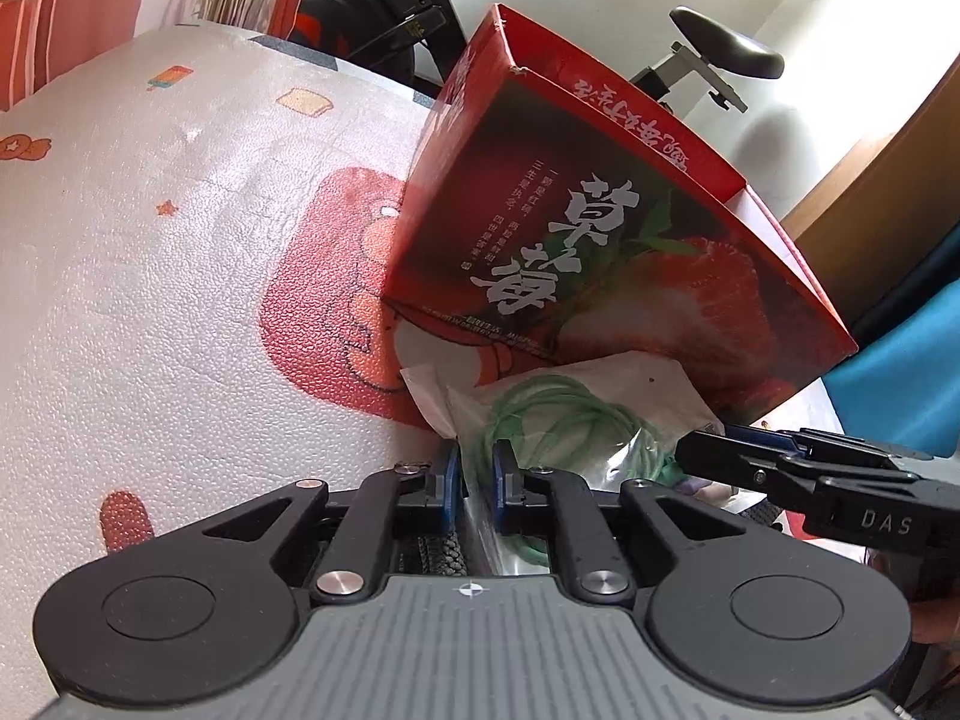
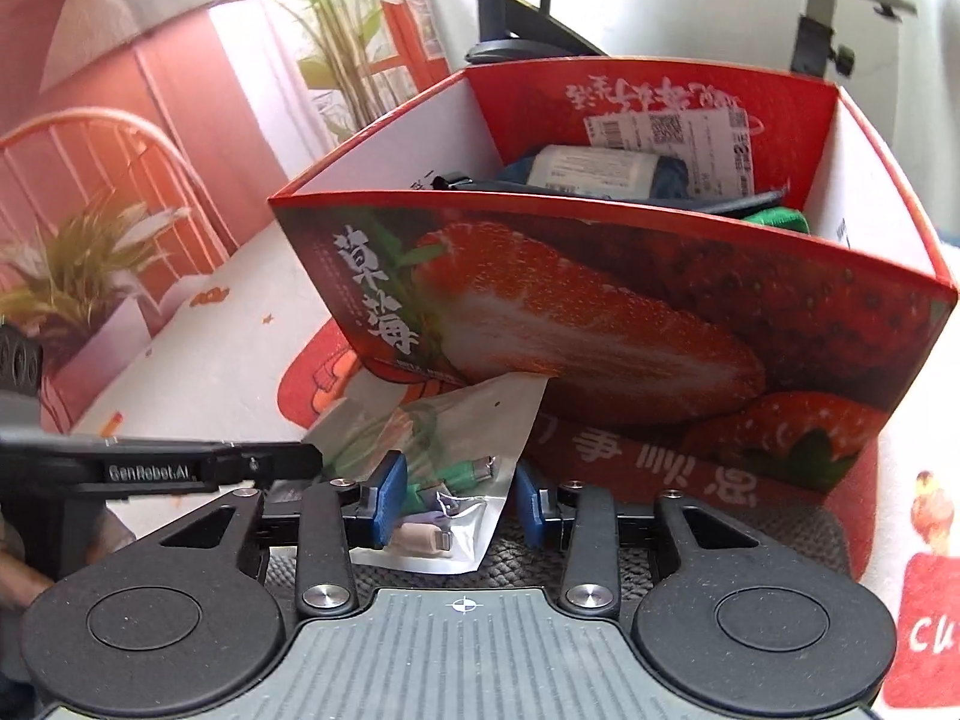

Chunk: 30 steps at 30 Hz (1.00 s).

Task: Organize soft objects
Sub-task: 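Lift the cable bag with the left tool while the right tool grips its other edge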

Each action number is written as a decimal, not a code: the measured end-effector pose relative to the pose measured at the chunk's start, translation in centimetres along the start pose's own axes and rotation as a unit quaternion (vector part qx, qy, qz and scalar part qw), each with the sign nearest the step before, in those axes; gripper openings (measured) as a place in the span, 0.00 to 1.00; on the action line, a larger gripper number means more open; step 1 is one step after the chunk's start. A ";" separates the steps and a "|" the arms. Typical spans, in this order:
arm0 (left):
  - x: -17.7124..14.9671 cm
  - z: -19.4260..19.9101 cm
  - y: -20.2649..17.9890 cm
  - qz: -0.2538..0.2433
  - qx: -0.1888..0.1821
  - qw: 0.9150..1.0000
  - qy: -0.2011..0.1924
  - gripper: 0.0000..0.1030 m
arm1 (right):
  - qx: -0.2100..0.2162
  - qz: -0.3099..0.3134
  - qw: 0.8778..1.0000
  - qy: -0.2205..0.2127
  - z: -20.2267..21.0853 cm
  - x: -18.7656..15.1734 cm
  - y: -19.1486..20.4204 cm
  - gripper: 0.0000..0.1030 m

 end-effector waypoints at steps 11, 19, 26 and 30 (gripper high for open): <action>0.2 -0.5 0.7 0.015 -0.021 0.999 0.028 0.24 | -0.011 0.043 0.999 -0.007 0.2 -0.7 0.4 0.34; 0.7 -1.6 0.9 0.027 -0.045 0.998 0.046 0.30 | -0.011 0.050 0.999 -0.015 0.3 -1.2 0.3 0.34; 0.9 -1.4 0.3 -0.001 -0.018 0.999 0.031 0.03 | -0.012 0.060 0.998 -0.020 0.3 -1.4 0.4 0.34; 0.9 -0.4 -0.3 -0.025 0.007 1.000 0.003 0.03 | -0.018 0.084 0.996 -0.021 0.6 -1.4 1.2 0.32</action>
Point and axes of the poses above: each gripper's, at about its wrist camera, not at the fingertips, and z roughly against the way its jaws point, y to its left, x to its top, the point moved 6 cm from there along -z, roughly the way its jaws point, and after that the axes turned 11 degrees about x, right-handed, at the moved point
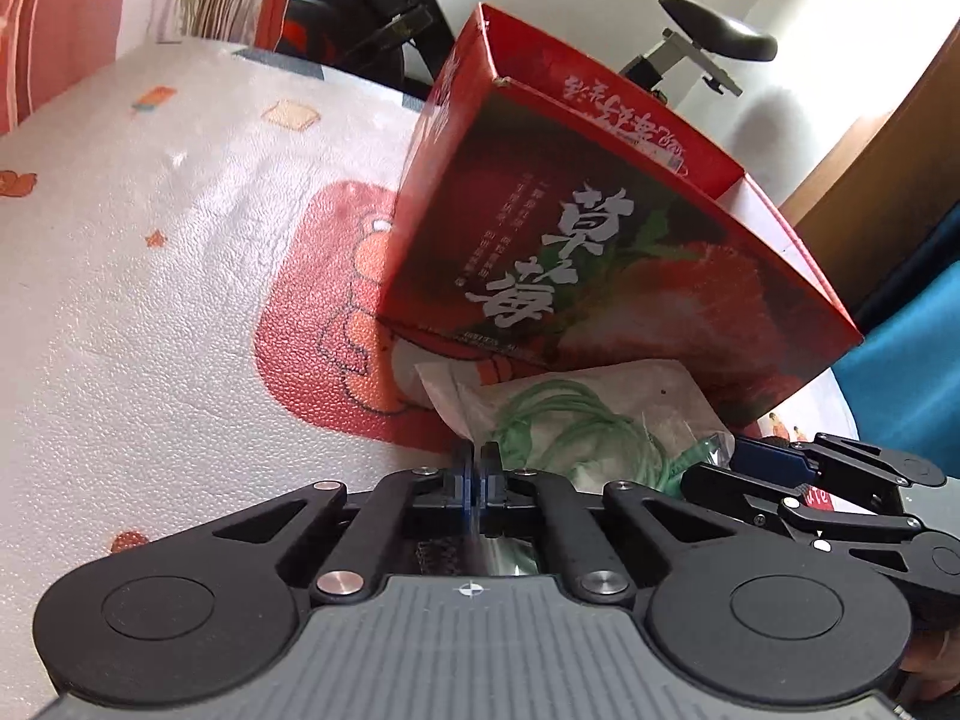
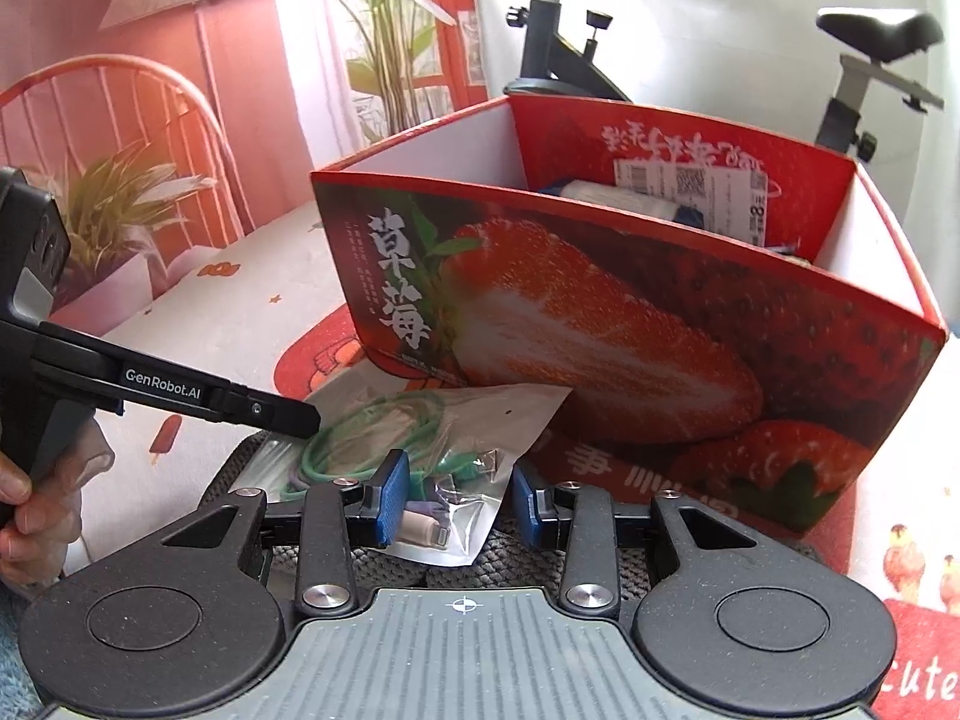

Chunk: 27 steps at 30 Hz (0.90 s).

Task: Organize soft objects
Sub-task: 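Lift the cable bag with the left tool while the right tool grips its other edge, then lower the cable bag into the red box and open both tools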

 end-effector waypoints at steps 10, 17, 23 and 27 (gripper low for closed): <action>1.1 4.0 -0.3 -0.010 0.008 0.998 -0.068 0.01 | 0.007 0.007 1.000 -0.030 1.9 1.0 0.9 0.22; 3.4 7.9 -1.2 -0.022 0.004 0.991 -0.133 0.01 | 0.012 0.031 0.997 -0.069 4.2 3.6 2.2 0.22; 6.8 10.8 -3.4 -0.058 0.002 0.980 -0.191 0.01 | 0.006 0.040 0.995 -0.096 5.6 6.8 1.9 0.22; 8.9 10.4 -4.9 -0.078 0.000 0.976 -0.203 0.01 | -0.012 0.047 0.993 -0.103 5.9 8.8 0.9 0.22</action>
Point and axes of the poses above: each gripper's, at about its wrist camera, not at the fingertips, and z roughly against the way its jaws point, y to its left, x to its top, the point moved 6 cm from there along -z, roughly the way its jaws point, and after that the axes turned 11 degrees about x, right-handed, at the moved point
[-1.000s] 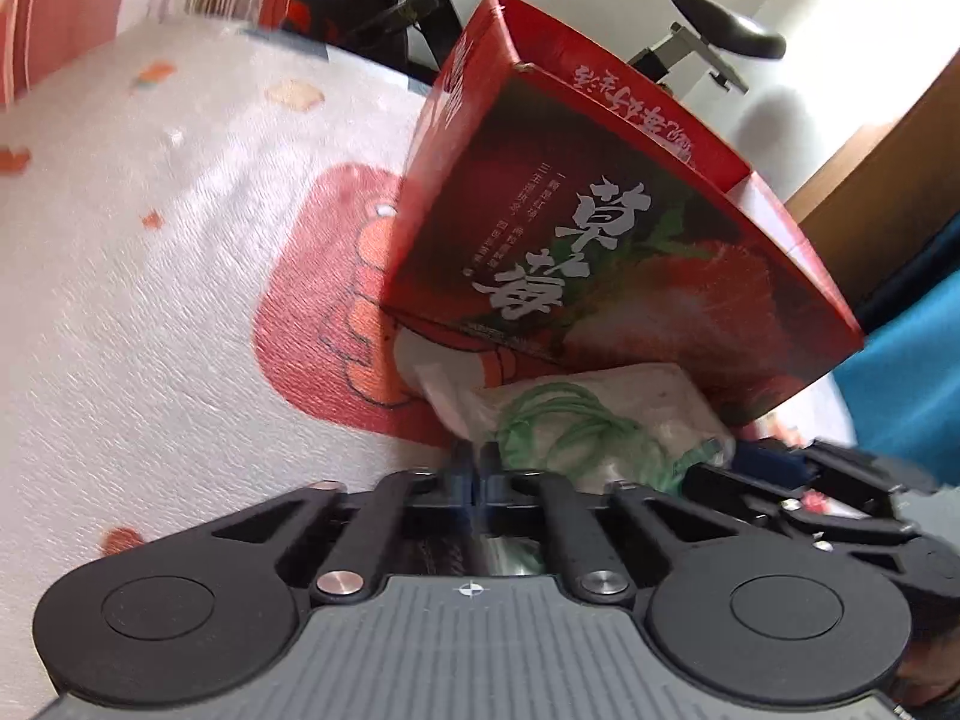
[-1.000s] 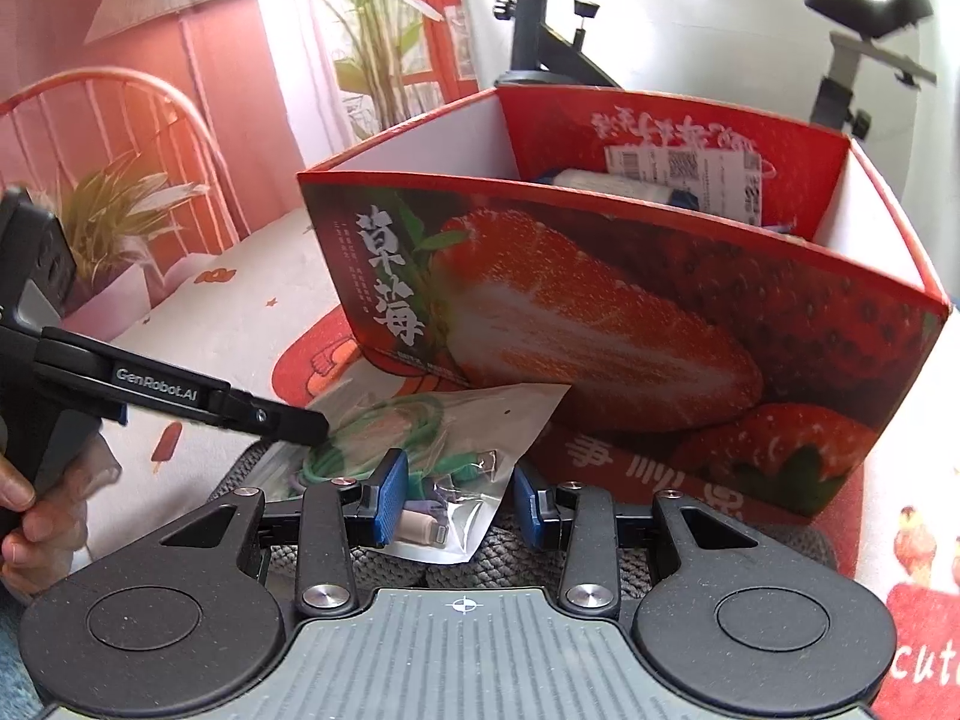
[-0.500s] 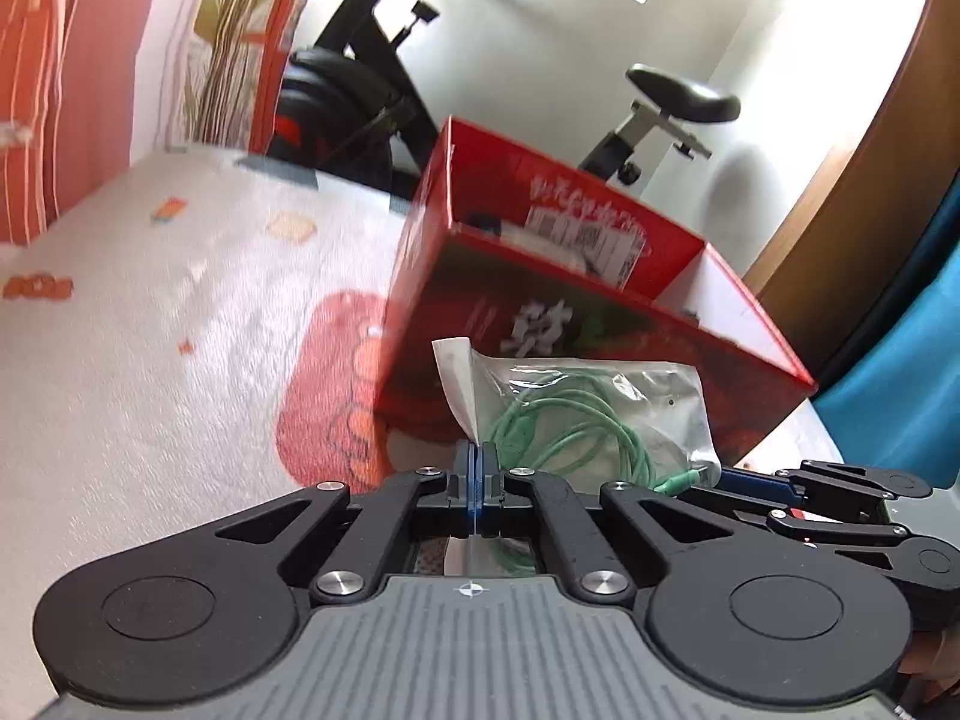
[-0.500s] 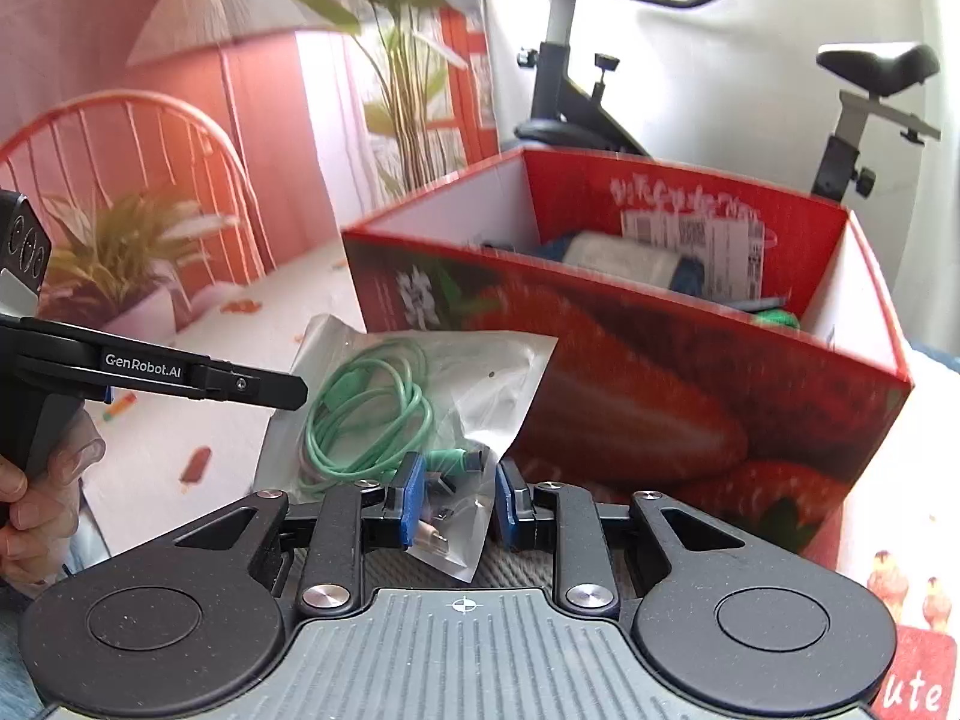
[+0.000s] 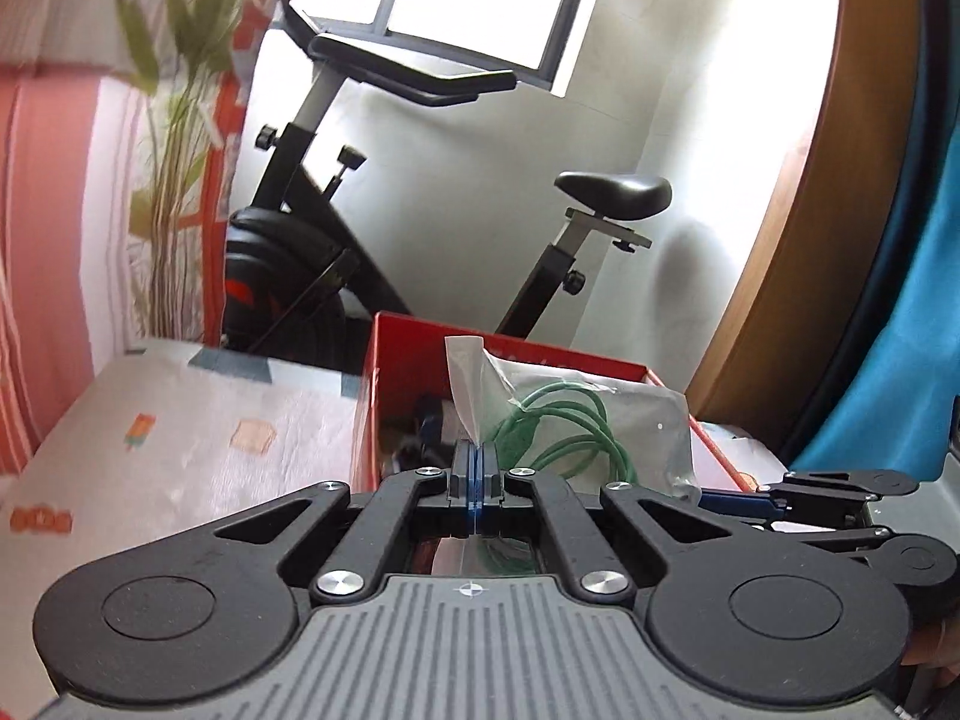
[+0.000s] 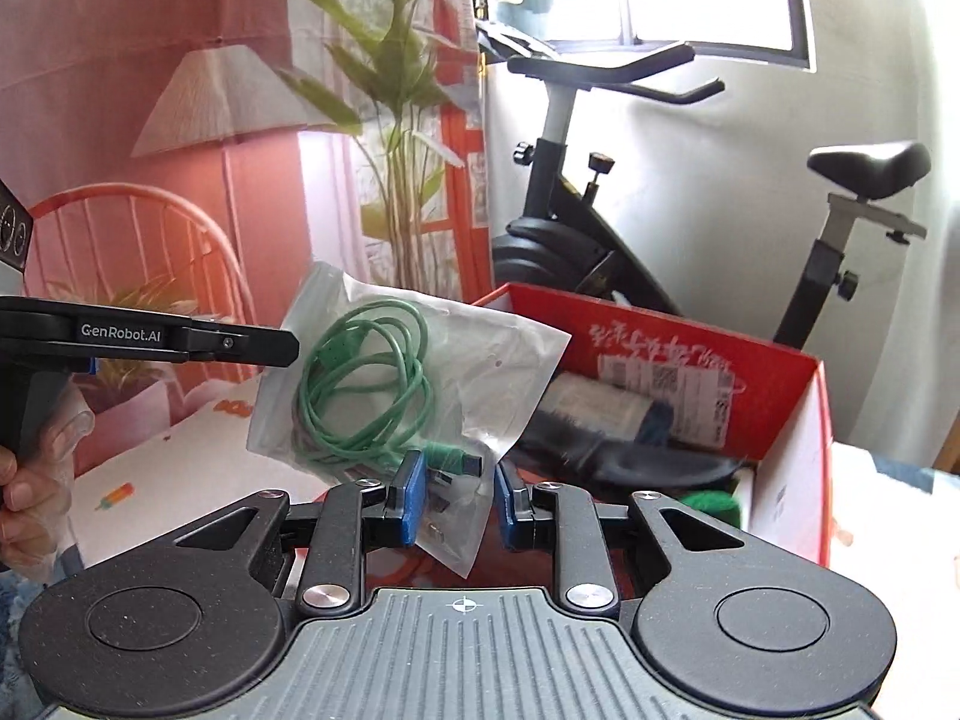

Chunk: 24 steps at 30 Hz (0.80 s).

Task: Organize soft objects
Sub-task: 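Lower the cable bag into the red box and open both tools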

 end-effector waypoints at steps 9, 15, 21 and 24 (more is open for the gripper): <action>3.4 -5.9 -1.9 -0.025 0.002 1.000 0.014 0.01 | -0.051 -0.027 0.998 0.003 -2.8 3.1 -5.3 0.22; 2.7 -9.9 -2.3 -0.047 0.018 0.997 0.064 0.01 | -0.070 -0.062 0.995 0.042 -5.8 2.2 -7.9 0.22; 1.4 -11.3 -2.2 -0.063 0.024 0.992 0.107 0.01 | -0.063 -0.111 0.989 0.070 -6.9 0.5 -9.3 0.22; 1.1 -11.3 -2.1 -0.067 0.026 0.990 0.118 0.02 | -0.062 -0.121 0.988 0.075 -7.0 0.0 -9.5 0.23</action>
Point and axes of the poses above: each gripper's, at about its wrist camera, not at the fingertips, and z roughly against the way its jaws point, y to its left, x to its top, the point moved 6 cm from there along -z, roughly the way its jaws point, and after that the axes turned 11 degrees about x, right-handed, at the moved point
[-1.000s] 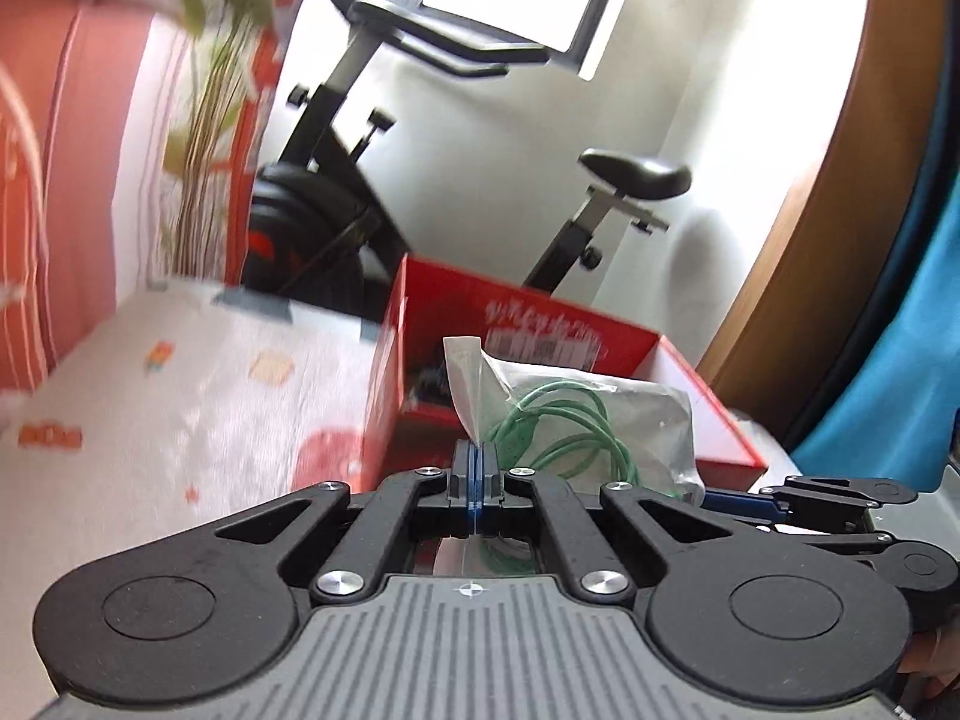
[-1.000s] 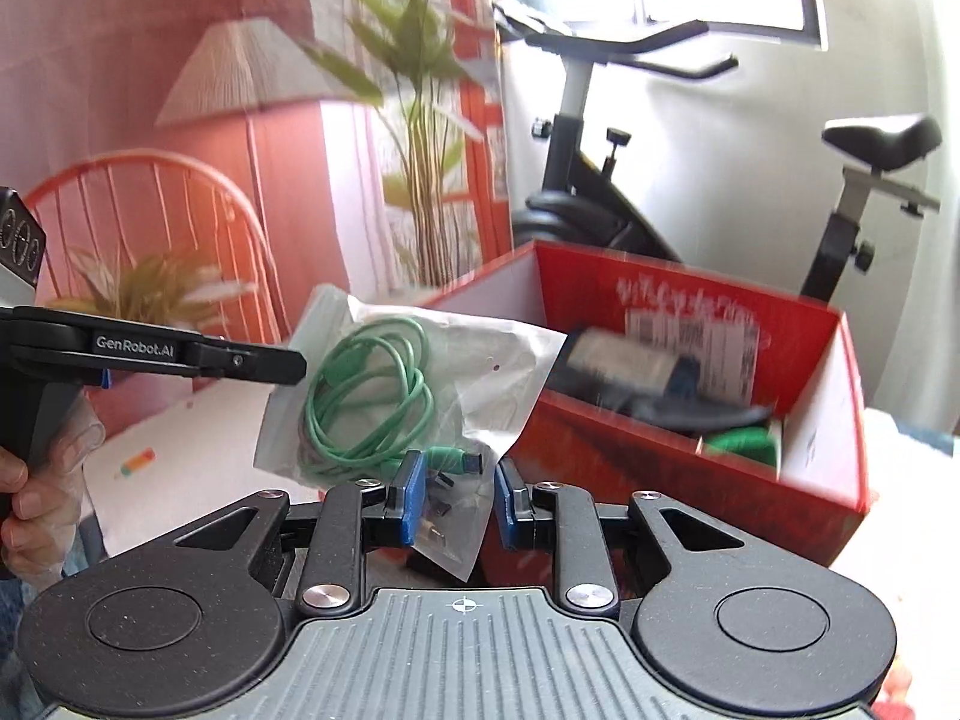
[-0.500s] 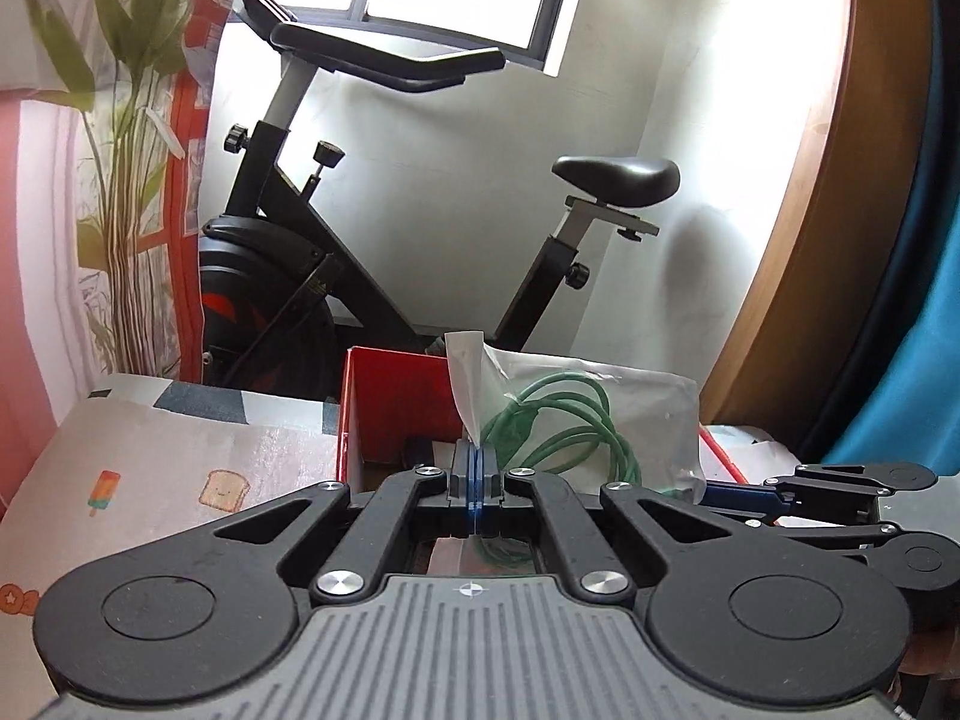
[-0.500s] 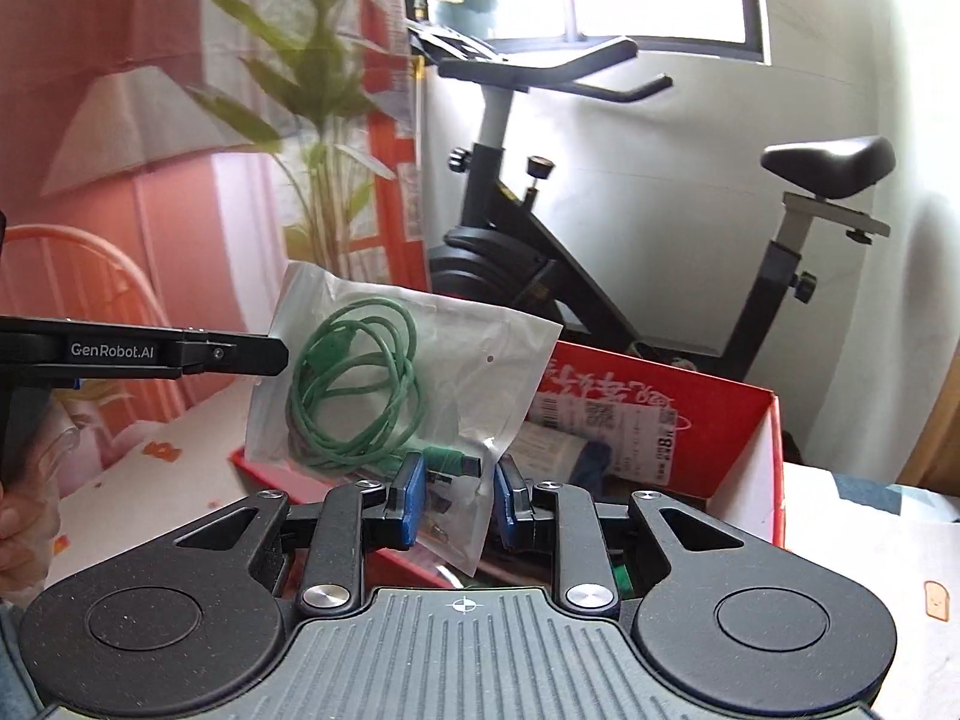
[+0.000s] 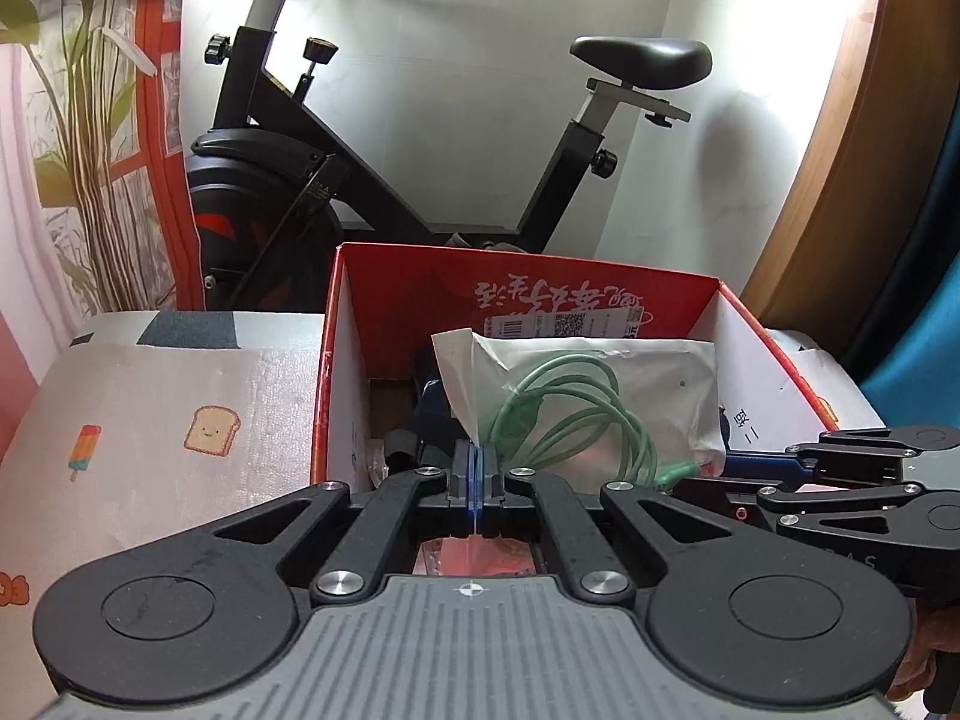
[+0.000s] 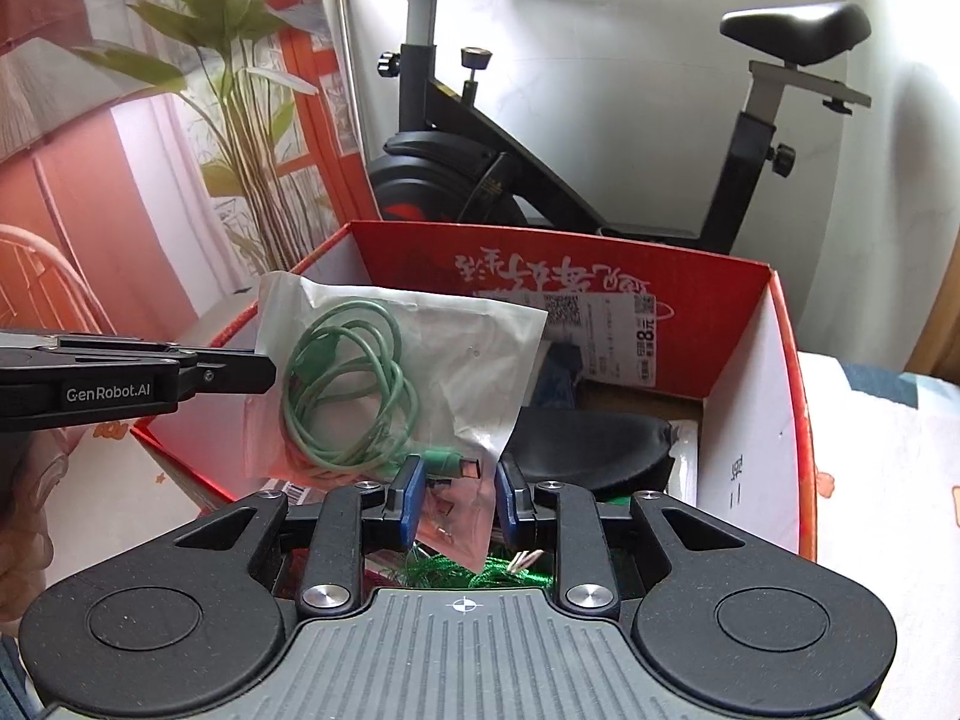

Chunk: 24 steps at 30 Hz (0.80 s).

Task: Organize soft objects
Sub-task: 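Lower the cable bag into the red box and open both tools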

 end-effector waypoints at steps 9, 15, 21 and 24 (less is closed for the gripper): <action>-0.3 0.1 -0.4 -0.026 -0.002 1.000 0.013 0.05 | -0.002 -0.030 1.000 0.007 0.0 -0.4 -0.8 0.29; -0.1 1.0 -0.8 -0.039 0.002 0.999 0.003 0.14 | -0.010 -0.022 1.000 -0.011 1.2 0.0 -0.6 0.35; 0.2 2.3 -0.6 -0.038 0.012 0.999 -0.015 0.56 | -0.011 -0.018 0.999 -0.038 3.3 0.1 -0.4 0.60; 0.2 2.9 -0.5 -0.037 0.018 0.999 -0.011 0.79 | -0.018 -0.009 0.999 -0.047 4.5 -0.1 0.0 0.74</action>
Point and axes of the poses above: each gripper's, at about its wrist camera, not at the fingertips, and z roughly against the way its jaws point, y to its left, x to its top, the point moved 6 cm from there along -z, roughly the way its jaws point, and after that the axes turned 11 degrees about x, right-handed, at the moved point
